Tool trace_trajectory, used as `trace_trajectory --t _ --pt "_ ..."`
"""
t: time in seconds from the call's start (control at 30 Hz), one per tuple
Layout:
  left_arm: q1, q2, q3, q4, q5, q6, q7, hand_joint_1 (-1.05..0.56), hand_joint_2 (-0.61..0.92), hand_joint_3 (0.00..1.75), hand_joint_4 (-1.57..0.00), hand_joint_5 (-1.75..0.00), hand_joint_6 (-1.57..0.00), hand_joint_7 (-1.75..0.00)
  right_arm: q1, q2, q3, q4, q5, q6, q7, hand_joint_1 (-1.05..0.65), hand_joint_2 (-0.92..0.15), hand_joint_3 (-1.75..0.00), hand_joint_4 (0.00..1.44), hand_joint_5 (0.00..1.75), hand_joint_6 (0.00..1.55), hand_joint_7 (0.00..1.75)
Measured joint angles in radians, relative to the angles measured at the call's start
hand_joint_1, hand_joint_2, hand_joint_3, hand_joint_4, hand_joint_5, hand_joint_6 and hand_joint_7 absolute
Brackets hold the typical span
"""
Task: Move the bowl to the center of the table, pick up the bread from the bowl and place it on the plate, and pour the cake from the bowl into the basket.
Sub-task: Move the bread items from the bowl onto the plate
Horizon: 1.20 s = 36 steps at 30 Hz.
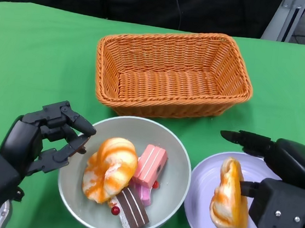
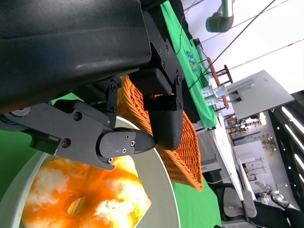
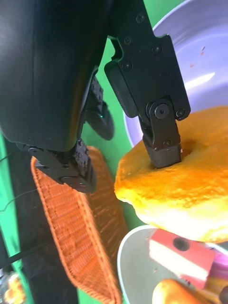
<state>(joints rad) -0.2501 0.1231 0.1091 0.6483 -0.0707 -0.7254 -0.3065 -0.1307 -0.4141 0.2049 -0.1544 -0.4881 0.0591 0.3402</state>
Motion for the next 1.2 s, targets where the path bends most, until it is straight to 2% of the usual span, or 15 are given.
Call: trace_trajectory --t 0.07,0.17,0.23,0.3,0.37,0.43,0.47,0.53,0.6,0.67,0.8,1.07,1.13,1.17,1.2 --pt "0.0 0.001 0.0 0.0 0.001 0.0 0.001 -0.17 0.82 0.52 -0.78 -1.41 -0.79 -1.08 0.003 -0.002 0.001 -0.012 -0.006 0.012 0.006 -0.72 -0.92 -0.32 0.33 0.03 0.26 0.02" --pt "0.001 0.003 0.0 0.0 0.001 0.002 0.001 -0.18 0.82 0.52 -0.78 -1.41 -0.79 -1.09 0.014 0.03 -0.004 -0.018 -0.049 0.03 -0.086 -0.42 -0.89 -0.07 0.74 0.24 0.67 0.12" --pt "0.001 0.004 0.0 0.0 0.001 0.002 0.001 -0.18 0.83 0.51 -0.78 -1.41 -0.78 -1.09 0.016 0.078 -0.018 -0.014 -0.052 0.036 -0.155 -0.28 -0.9 -0.02 0.68 0.68 0.76 0.21" --pt "0.001 0.004 0.0 0.0 0.001 0.002 0.001 -0.18 0.83 0.51 -0.78 -1.42 -0.78 -1.1 0.014 0.096 -0.032 -0.004 -0.032 0.034 -0.172 -0.13 -0.92 -0.13 0.7 1.2 0.9 0.4" --pt "0.001 0.004 0.0 0.0 0.001 0.002 0.001 -0.18 0.83 0.5 -0.78 -1.42 -0.78 -1.1 0.012 0.096 -0.04 0.012 -0.009 0.032 -0.169 -0.08 -0.92 -0.26 0.85 1.27 0.99 0.6" --pt "0.001 0.005 0.0 0.0 0.0 0.002 0.001 -0.18 0.83 0.49 -0.78 -1.42 -0.78 -1.1 0.012 0.096 -0.042 0.017 0.012 0.027 -0.165 -0.06 -0.91 -0.31 0.9 1.33 0.99 0.74" --pt "0.001 0.005 0.0 -0.001 0.0 0.003 0.001 -0.19 0.83 0.49 -0.78 -1.42 -0.78 -1.11 0.012 0.095 -0.043 0.019 0.015 0.017 -0.165 -0.08 -0.87 -0.39 0.88 1.47 0.94 0.92" --pt "0.001 0.005 0.0 -0.002 -0.001 0.009 0.001 -0.2 0.83 0.48 -0.78 -1.42 -0.78 -1.11 0.012 0.091 -0.042 0.028 0.012 -0.004 -0.168 -0.11 -0.68 -0.79 0.85 1.68 0.83 1.22" --pt "0.001 0.005 0.0 -0.004 -0.001 0.017 0.001 -0.2 0.83 0.47 -0.77 -1.42 -0.78 -1.11 0.012 0.086 -0.039 0.032 0.0 -0.019 -0.174 -0.14 -0.6 -0.96 0.84 1.73 0.78 1.36" --pt "0.001 0.005 0.0 -0.005 -0.001 0.017 0.001 -0.2 0.83 0.47 -0.77 -1.42 -0.78 -1.12 0.012 0.083 -0.036 0.033 -0.012 -0.028 -0.184 -0.16 -0.57 -1.01 0.83 1.74 0.75 1.42" --pt "0.002 0.005 0.0 -0.008 0.001 0.017 0.001 -0.2 0.84 0.46 -0.77 -1.42 -0.77 -1.13 0.012 0.08 -0.032 0.032 -0.047 -0.024 -0.185 -0.18 -0.63 -0.87 0.82 1.75 0.66 1.58" --pt "0.002 0.009 0.0 -0.008 0.002 0.017 0.001 -0.19 0.85 0.45 -0.77 -1.41 -0.77 -1.13 0.007 0.077 -0.025 0.015 -0.094 0.04 -0.149 -0.14 -0.71 -0.7 0.79 1.75 0.63 1.57" --pt "0.002 0.01 0.0 -0.008 0.002 0.017 0.001 -0.19 0.86 0.45 -0.77 -1.41 -0.77 -1.13 0.005 0.077 -0.025 0.01 -0.095 0.06 -0.138 -0.14 -0.71 -0.71 0.78 1.75 0.67 1.5" --pt "0.002 0.01 0.0 -0.008 0.002 0.017 0.001 -0.19 0.85 0.44 -0.77 -1.41 -0.77 -1.13 0.005 0.078 -0.025 0.008 -0.096 0.074 -0.131 -0.15 -0.72 -0.66 0.77 1.68 0.71 1.22" --pt "0.002 0.01 0.0 -0.008 0.002 0.017 0.001 -0.19 0.85 0.44 -0.78 -1.41 -0.77 -1.13 0.004 0.078 -0.023 0.0 -0.104 0.097 -0.117 -0.23 -0.81 -0.45 0.75 1.23 0.7 0.78"
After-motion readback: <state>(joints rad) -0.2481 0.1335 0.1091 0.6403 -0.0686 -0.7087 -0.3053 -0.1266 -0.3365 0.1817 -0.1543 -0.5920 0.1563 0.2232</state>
